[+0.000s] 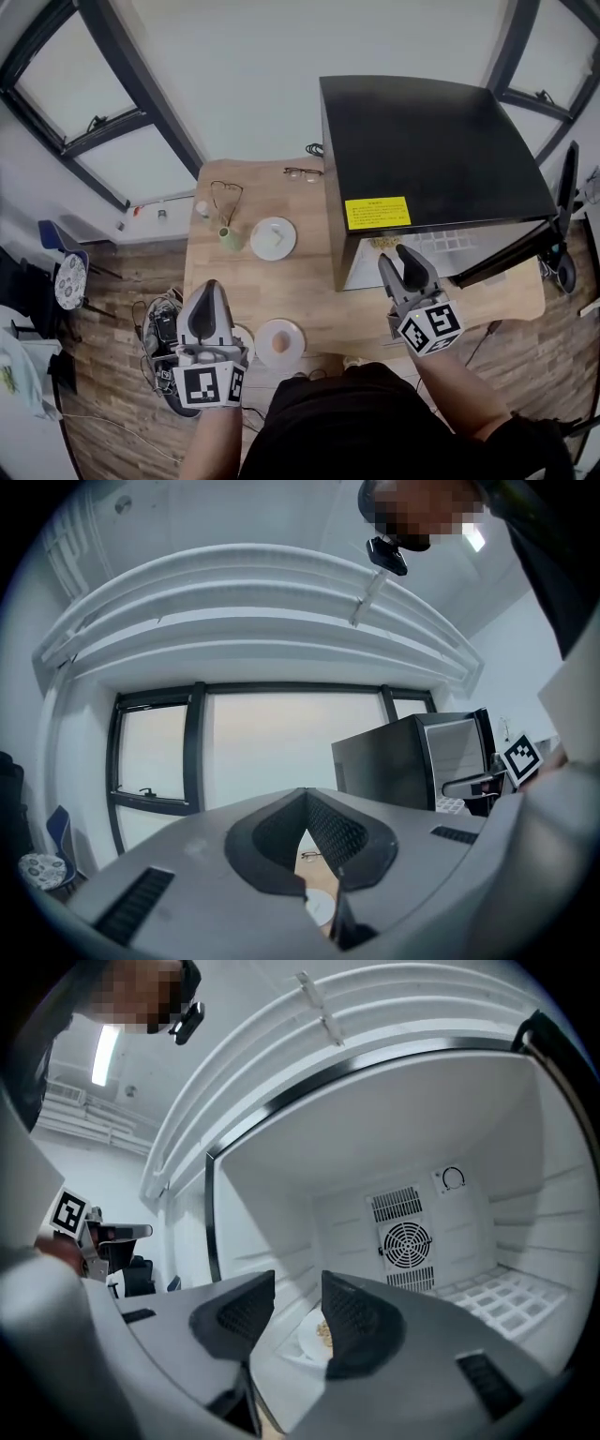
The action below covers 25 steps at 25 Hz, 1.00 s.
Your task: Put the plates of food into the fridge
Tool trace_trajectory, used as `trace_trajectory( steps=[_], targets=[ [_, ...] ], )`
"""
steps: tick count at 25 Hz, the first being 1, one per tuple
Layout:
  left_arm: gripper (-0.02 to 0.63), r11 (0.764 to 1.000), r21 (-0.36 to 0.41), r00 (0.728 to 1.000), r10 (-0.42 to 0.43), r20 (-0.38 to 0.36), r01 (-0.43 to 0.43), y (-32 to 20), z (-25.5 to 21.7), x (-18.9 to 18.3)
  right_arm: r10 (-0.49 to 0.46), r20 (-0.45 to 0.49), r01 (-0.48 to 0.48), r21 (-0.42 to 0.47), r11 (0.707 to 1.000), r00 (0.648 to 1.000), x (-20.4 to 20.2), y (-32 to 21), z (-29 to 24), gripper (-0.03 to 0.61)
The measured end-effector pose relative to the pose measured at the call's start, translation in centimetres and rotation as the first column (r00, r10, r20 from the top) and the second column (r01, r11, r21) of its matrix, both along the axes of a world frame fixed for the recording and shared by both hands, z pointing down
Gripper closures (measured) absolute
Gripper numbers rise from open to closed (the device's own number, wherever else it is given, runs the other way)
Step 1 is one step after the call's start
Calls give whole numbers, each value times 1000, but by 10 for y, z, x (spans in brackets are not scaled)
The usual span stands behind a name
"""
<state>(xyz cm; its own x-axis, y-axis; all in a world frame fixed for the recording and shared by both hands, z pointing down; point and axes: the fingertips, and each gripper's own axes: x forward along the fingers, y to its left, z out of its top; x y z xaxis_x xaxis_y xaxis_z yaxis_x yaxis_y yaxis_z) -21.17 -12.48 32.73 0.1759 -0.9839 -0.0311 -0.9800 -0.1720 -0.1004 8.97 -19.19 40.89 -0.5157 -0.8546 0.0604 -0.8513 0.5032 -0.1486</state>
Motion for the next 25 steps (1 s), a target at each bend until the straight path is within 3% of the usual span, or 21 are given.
trace_trajectory(
  steps=[9, 15, 18, 25],
  targets=[
    [611, 993, -9, 993, 115, -14, -115, 30, 14, -52, 66, 58, -61, -80, 995, 996, -48, 65, 24, 405],
    [611, 987, -30, 988, 157, -17, -157, 57, 35, -79, -20, 124, 46, -217, 975, 992, -101, 115, 67, 405],
    [611, 984, -52, 985, 172, -31, -173, 70, 45, -91, -18, 164, 67, -298, 952, 986, -121, 141, 96, 405],
    [611, 978, -83, 981, 193, -16, -194, 105, 64, -104, 113, 234, 26, -518, 855, 966, -137, 192, 186, 405]
  ],
)
